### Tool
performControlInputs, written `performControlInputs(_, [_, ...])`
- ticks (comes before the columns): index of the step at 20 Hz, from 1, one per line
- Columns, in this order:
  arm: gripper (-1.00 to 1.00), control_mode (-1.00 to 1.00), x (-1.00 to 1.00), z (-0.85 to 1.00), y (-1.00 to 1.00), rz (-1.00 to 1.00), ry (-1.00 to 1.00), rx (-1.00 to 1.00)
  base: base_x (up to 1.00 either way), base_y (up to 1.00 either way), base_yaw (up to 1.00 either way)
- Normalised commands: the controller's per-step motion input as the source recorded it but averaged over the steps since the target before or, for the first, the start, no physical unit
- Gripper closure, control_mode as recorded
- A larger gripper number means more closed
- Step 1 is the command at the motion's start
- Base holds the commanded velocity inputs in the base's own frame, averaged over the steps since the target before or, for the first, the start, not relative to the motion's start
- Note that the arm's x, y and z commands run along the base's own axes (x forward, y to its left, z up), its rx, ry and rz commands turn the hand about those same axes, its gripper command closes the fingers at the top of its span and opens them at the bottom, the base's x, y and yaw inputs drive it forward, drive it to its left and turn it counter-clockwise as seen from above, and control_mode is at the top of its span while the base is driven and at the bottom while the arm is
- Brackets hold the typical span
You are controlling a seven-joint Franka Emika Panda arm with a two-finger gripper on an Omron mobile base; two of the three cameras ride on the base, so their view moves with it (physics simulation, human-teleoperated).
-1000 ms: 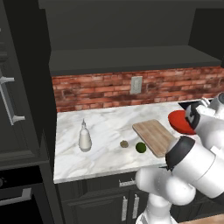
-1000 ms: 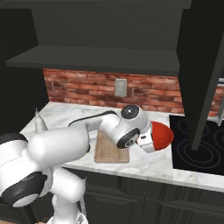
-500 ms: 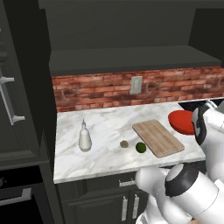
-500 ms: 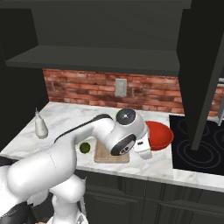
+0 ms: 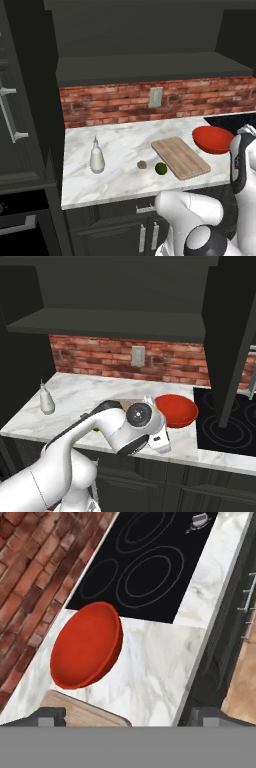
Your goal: Open the cabinet. Place the bowl and condiment on the counter. Then place the lime and garlic on the cutting board.
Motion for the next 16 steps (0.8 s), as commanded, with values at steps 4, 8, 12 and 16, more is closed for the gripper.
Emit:
performControlInputs(4, [-1.0, -1.0, -0.04, 0.1, 0.46, 0.15, 0.02, 0.0, 0.0, 0.0, 0.0])
performControlInputs(8, [-1.0, -1.0, 0.0, 0.18, 0.63, 0.13, 0.1, -0.02, 0.0, 0.0, 0.0])
performControlInputs(12, [-1.0, -1.0, 0.0, 0.26, 0.66, 0.13, 0.16, -0.04, 0.0, 0.0, 0.0])
performControlInputs(16, [-1.0, -1.0, 0.0, 0.23, 0.62, 0.13, 0.1, -0.07, 0.0, 0.0, 0.0])
